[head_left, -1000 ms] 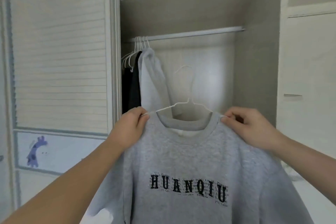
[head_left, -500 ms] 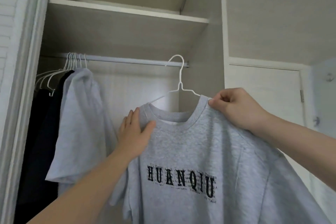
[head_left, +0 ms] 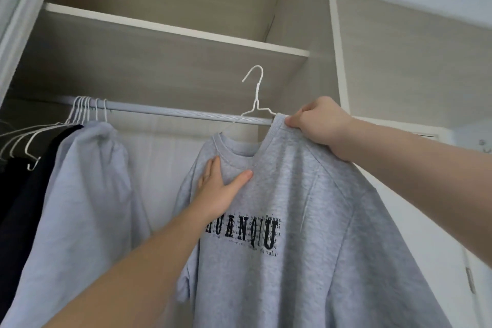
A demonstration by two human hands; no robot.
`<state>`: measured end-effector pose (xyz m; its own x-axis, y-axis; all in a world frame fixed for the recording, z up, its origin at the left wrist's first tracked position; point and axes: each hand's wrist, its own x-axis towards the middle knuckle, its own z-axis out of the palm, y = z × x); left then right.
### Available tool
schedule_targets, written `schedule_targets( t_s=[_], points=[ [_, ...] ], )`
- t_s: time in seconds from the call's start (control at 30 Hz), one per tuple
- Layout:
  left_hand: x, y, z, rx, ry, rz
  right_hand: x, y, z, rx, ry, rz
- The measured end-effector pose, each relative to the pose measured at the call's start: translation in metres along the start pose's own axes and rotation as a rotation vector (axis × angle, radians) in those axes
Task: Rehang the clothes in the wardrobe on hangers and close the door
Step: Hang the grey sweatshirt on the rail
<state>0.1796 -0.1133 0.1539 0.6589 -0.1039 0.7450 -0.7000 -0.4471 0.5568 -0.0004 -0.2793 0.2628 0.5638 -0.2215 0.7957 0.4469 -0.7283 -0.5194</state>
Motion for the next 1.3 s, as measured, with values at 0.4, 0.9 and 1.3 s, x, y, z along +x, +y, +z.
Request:
schedule_targets(
  t_s=[0.4,0.9,1.3],
  points=[
    [0.101,-0.061,0.044,-0.162,-0.041,0.044,0.08,0.014,0.082,-0.184,0.024,0.057],
    [0.213,-0.163,0.084,-0.198,-0.082,0.063,0.166,0.043,0.19,-0.307,0.059,0.145],
    [0.235,-0.179,0.104,-0.203,-0.051,0.254,0.156,0.071,0.199,-1.071,0.012,-0.059]
  ],
)
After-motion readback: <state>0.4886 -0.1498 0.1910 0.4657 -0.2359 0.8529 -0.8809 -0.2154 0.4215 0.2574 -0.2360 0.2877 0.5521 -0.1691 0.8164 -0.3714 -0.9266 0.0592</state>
